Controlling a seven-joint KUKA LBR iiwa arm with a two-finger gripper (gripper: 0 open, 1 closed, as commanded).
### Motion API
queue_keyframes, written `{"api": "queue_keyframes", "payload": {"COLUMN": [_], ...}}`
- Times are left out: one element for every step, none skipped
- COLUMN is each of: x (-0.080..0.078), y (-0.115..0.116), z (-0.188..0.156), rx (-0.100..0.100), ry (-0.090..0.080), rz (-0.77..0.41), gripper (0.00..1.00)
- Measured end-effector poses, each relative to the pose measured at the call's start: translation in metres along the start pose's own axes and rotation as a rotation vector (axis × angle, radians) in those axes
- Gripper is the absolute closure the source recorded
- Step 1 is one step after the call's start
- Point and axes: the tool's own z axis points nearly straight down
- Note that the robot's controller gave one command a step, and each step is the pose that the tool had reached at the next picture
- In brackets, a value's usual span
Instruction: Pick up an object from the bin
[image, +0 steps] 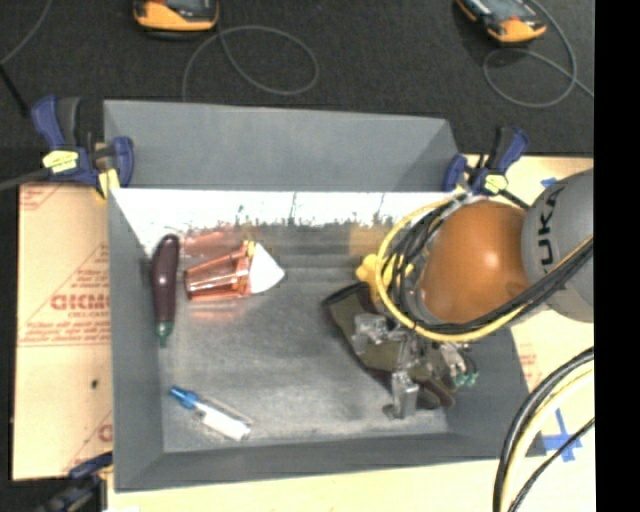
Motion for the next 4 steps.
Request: {"api": "queue_keyframes", "payload": {"x": [-0.005,0.029,0.029,0.033], "y": [-0.024,-0.079,-0.079,-0.077], "z": [0.032,0.062,0.062,-0.021], "rx": [-0.003,0.003,0.003,0.004], "ry": [-0.001,-0.008,-0.008,-0.01], "rz": [0.183,0.125,0.125,0.106], "gripper": [0.0,1.0,1.0,1.0]}}
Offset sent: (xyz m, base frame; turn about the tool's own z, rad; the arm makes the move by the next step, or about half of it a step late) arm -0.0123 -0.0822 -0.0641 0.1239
